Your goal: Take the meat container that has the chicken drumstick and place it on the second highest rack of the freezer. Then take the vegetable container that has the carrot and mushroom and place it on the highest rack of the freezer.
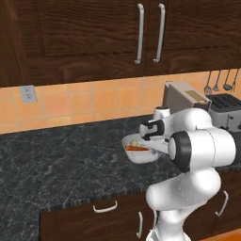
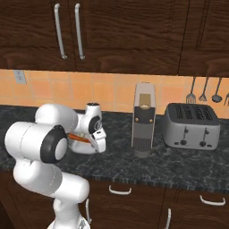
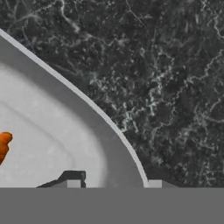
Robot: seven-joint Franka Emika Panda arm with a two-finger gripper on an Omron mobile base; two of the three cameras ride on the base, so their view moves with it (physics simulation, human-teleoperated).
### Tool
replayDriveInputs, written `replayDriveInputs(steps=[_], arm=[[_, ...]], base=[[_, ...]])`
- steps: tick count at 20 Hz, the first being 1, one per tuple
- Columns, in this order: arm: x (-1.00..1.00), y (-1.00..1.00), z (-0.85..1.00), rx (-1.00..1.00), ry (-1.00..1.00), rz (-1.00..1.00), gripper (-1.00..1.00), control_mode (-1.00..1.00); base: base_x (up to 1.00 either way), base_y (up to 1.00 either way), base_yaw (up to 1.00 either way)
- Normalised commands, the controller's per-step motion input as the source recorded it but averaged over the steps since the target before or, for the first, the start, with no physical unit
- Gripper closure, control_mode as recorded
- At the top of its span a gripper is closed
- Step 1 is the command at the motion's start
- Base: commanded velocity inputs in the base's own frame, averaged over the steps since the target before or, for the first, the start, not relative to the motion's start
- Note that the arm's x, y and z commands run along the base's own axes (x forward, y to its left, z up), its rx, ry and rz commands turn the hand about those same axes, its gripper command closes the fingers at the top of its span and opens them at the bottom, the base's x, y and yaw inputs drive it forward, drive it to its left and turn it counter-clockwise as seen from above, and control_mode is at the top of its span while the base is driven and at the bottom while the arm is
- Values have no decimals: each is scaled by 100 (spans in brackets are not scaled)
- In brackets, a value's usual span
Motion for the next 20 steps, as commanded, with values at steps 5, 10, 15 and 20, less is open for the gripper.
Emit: replayDriveInputs(steps=[5, 10, 15, 20], arm=[[0, 0, -1, 0, 0, 0, 100, -100], [-59, 2, 10, 0, -12, 0, 100, -100], [-100, 11, 66, 1, -21, -5, 100, -100], [-100, 15, 100, 1, -25, -15, 100, -100]], base=[[0, 0, 0], [0, 0, 0], [0, 0, 0], [0, 0, 0]])
